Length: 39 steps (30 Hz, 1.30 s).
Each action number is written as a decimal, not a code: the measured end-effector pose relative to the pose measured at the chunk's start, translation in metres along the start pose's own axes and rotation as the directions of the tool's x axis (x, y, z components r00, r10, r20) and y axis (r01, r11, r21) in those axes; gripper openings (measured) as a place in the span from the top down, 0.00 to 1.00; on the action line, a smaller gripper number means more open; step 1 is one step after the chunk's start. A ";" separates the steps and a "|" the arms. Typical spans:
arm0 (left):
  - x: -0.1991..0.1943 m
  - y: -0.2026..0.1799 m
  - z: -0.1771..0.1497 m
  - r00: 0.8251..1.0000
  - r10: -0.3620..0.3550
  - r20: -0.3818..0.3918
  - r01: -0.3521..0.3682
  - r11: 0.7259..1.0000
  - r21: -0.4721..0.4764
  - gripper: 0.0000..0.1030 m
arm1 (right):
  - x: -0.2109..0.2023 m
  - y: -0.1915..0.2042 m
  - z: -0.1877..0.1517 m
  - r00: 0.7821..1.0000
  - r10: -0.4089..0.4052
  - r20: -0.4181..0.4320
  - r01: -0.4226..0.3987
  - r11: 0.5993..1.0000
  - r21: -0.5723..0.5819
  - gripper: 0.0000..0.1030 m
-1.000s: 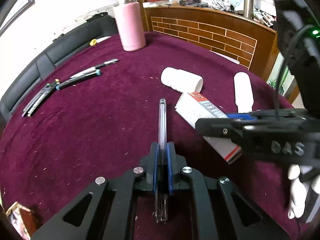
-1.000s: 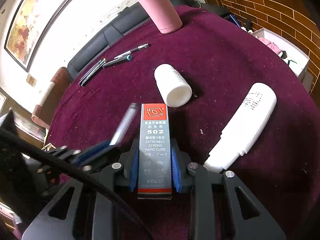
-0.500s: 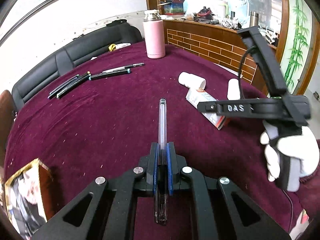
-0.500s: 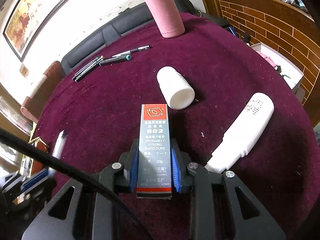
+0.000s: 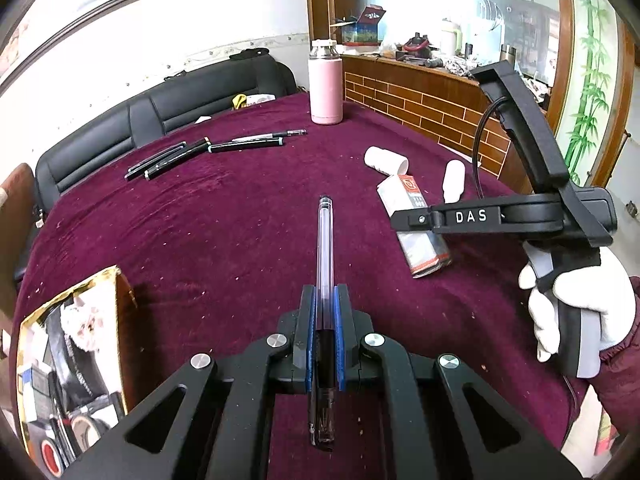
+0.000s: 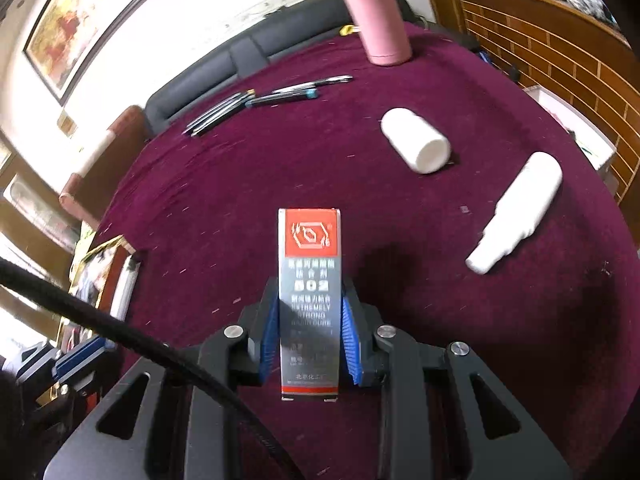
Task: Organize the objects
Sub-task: 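Carry the pen and glue box over the tray and open both grippers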
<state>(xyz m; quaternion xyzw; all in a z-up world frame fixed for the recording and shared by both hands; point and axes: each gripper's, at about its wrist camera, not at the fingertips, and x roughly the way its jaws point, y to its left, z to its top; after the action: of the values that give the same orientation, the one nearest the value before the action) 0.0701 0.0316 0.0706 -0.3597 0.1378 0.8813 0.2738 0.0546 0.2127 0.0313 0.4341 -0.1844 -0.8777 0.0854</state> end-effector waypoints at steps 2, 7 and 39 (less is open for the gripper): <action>-0.006 0.003 -0.004 1.000 0.001 0.007 0.000 1.000 -0.009 0.94 | -0.005 0.013 -0.005 1.000 0.014 -0.001 -0.014 1.000 -0.023 0.75; -0.022 0.014 -0.018 1.000 0.018 0.021 -0.017 0.999 -0.037 0.94 | -0.012 0.046 -0.016 0.999 0.049 -0.010 -0.049 0.995 -0.087 0.75; -0.135 0.131 -0.122 0.958 0.277 0.073 -0.243 0.920 -0.307 0.94 | -0.016 0.265 -0.082 0.939 0.249 -0.236 -0.334 0.820 -0.465 0.75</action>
<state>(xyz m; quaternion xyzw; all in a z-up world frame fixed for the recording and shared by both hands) 0.1416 -0.1804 0.0862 -0.3238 0.0353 0.9396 0.1048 0.1267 -0.0461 0.1035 0.4346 -0.0085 -0.8327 0.3429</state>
